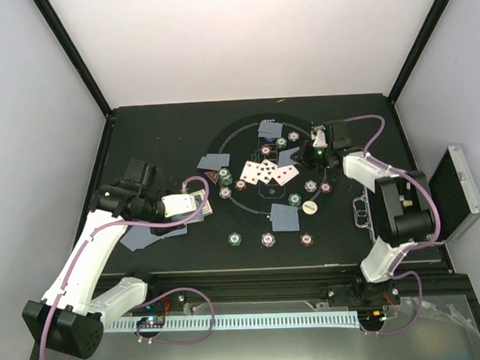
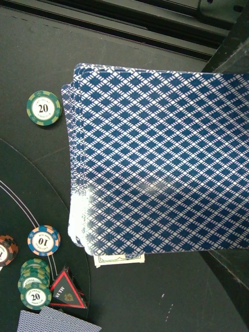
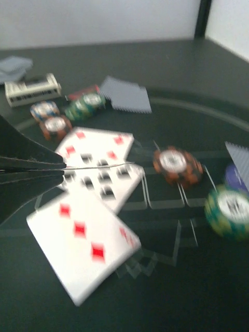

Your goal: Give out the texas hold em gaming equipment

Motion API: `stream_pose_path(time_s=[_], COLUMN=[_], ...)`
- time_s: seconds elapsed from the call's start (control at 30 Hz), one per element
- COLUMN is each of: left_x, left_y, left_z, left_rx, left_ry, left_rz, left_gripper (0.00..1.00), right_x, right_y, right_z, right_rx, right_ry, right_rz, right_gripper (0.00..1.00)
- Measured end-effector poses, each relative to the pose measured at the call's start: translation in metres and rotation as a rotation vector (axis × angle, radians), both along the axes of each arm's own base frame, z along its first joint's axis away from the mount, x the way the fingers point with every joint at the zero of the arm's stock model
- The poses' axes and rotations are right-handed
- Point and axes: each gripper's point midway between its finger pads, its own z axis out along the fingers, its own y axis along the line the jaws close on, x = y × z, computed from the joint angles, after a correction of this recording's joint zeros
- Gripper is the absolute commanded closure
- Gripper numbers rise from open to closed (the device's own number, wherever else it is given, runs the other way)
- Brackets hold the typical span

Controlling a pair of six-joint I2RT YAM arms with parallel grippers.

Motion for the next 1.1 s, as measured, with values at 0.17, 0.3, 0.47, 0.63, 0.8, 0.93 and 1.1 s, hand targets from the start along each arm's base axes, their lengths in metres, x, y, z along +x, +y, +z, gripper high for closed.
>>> stream_pose_path(time_s=[0.17, 0.3, 0.47, 0.63, 0.8, 0.93, 1.1], left_x=[0.000, 0.000, 0.000, 0.000, 0.000, 0.000, -0.001], left_y=[0.000, 0.000, 0.000, 0.000, -0.001, -0.001, -0.002], left_z=[0.000, 0.000, 0.000, 0.000, 0.000, 0.000, 0.001], left_rx=[-0.001, 0.000, 0.000, -0.001, -0.004, -0.006, -0.011], left_ry=[0.000, 0.000, 0.000, 0.001, 0.001, 0.002, 0.005], left_rz=[0.000, 0.000, 0.000, 0.000, -0.001, -0.001, 0.000], left_gripper=[0.98, 0.99, 0.98, 0.98, 0.98, 0.98, 0.98], right_x=[0.028, 0.044, 0.040, 0.027, 0.004, -0.037, -0.126], right_y=[-0.035, -0.045, -0.061, -0.081, -0.047, 0.025, 0.138], right_z=[-0.040, -0.063, -0.077, -0.073, -0.004, 0.037, 0.059], right_rx=[-0.117, -0.206, -0.337, -0.466, -0.444, -0.258, 0.056], right_ry=[0.080, 0.122, 0.166, 0.193, 0.029, -0.086, -0.095], right_rz=[-0.040, -0.034, -0.033, -0.076, -0.054, 0.067, 0.333], right_gripper=[0.97, 0.77, 0.42, 0.27, 0.16, 0.10, 0.09])
